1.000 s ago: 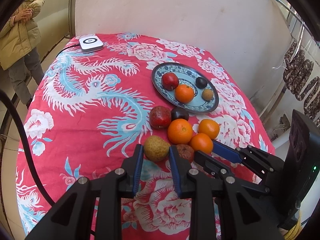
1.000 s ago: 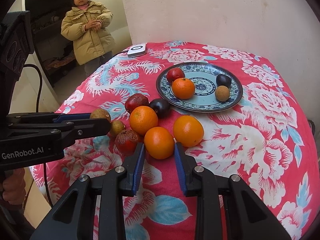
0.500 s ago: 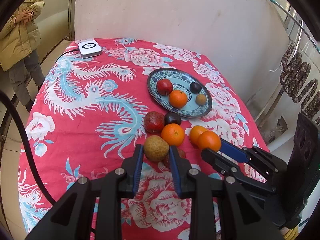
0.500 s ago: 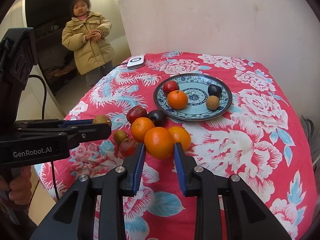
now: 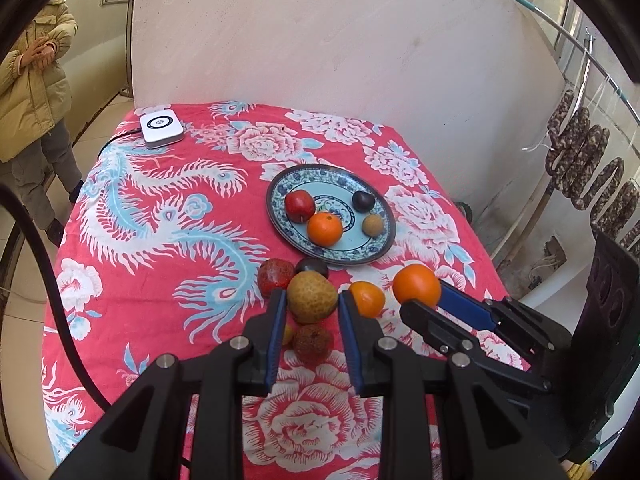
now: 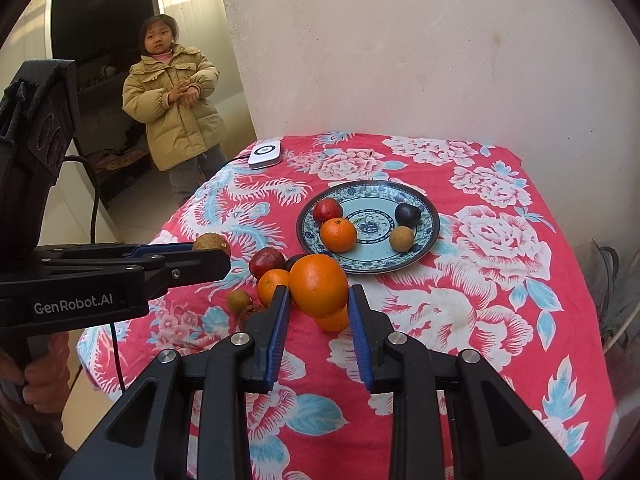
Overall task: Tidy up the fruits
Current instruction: 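Lift and carry the brown fruit and the orange over the plate with both tools, then lower both fruits onto the plate and open both tools, then withdraw both open tools from the plate back toward the fruit cluster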
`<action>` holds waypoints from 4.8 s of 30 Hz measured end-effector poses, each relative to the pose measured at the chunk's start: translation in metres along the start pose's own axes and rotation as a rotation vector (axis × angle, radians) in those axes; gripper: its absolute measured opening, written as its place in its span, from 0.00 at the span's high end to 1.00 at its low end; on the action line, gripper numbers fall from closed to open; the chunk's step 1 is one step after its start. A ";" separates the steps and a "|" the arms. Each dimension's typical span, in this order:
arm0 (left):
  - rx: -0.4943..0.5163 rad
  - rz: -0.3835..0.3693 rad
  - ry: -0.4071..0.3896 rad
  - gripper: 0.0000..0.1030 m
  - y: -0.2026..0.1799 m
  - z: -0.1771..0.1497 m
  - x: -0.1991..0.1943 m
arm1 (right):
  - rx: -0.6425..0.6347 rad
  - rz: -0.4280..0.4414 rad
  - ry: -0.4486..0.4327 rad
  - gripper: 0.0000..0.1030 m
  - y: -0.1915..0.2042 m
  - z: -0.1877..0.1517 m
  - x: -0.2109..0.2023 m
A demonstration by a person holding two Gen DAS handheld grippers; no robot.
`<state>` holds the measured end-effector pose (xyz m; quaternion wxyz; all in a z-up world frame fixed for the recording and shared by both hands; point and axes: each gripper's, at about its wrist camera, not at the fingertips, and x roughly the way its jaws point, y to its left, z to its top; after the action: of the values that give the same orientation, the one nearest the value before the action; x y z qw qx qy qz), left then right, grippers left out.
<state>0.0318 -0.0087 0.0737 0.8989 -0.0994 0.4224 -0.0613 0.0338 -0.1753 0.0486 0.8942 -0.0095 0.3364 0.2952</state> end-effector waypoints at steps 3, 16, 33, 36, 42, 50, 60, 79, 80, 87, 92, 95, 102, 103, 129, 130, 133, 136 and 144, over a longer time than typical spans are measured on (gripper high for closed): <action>0.006 -0.012 -0.001 0.73 -0.003 0.004 0.000 | 0.004 -0.007 -0.013 0.70 -0.003 0.004 -0.004; 0.008 -0.031 0.003 0.73 -0.011 0.020 0.008 | 0.023 -0.049 -0.044 0.70 -0.018 0.024 -0.013; 0.035 -0.026 -0.002 0.73 -0.017 0.042 0.027 | 0.009 -0.079 -0.051 0.70 -0.027 0.044 -0.004; 0.032 -0.028 0.005 0.73 -0.017 0.045 0.034 | 0.022 -0.072 -0.045 0.70 -0.031 0.045 0.001; 0.039 -0.024 0.018 0.73 -0.017 0.053 0.050 | 0.026 -0.070 -0.030 0.70 -0.037 0.048 0.015; 0.034 -0.012 0.011 0.73 -0.015 0.074 0.068 | 0.016 -0.086 -0.020 0.70 -0.045 0.059 0.035; 0.018 0.025 0.011 0.73 -0.008 0.089 0.093 | 0.009 -0.101 0.005 0.70 -0.056 0.073 0.068; -0.004 0.047 0.039 0.73 0.000 0.096 0.134 | -0.021 -0.119 0.074 0.70 -0.070 0.076 0.118; -0.009 0.044 0.040 0.73 0.001 0.096 0.135 | -0.022 -0.120 0.072 0.70 -0.070 0.076 0.118; -0.019 0.036 0.044 0.73 0.003 0.096 0.137 | -0.029 -0.120 0.075 0.70 -0.070 0.076 0.121; -0.016 0.039 0.042 0.73 0.003 0.095 0.137 | -0.014 -0.120 0.085 0.69 -0.071 0.075 0.122; -0.013 0.034 0.041 0.73 0.002 0.095 0.135 | -0.005 -0.117 0.080 0.67 -0.071 0.074 0.120; -0.014 0.035 0.032 0.68 0.002 0.095 0.124 | 0.013 -0.117 0.070 0.64 -0.071 0.073 0.110; -0.014 0.035 0.032 0.68 0.002 0.094 0.122 | 0.016 -0.116 0.068 0.64 -0.071 0.073 0.108; -0.025 0.047 0.008 0.68 0.008 0.048 0.051 | 0.037 -0.059 0.046 0.59 -0.029 0.044 0.046; -0.026 0.049 0.008 0.68 0.008 0.046 0.049 | 0.036 -0.058 0.046 0.59 -0.027 0.042 0.043; -0.025 0.052 0.006 0.67 0.009 0.040 0.042 | 0.030 -0.059 0.043 0.59 -0.021 0.037 0.037; -0.027 0.056 0.006 0.68 0.011 0.033 0.036 | 0.034 -0.058 0.042 0.59 -0.017 0.033 0.030; -0.040 0.072 0.018 0.67 0.017 0.012 0.023 | 0.044 -0.065 0.046 0.59 -0.011 0.021 0.018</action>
<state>0.0561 0.0052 0.0597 0.8945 -0.1013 0.4350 -0.0214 0.0627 -0.1709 0.0519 0.8955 -0.0073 0.3626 0.2581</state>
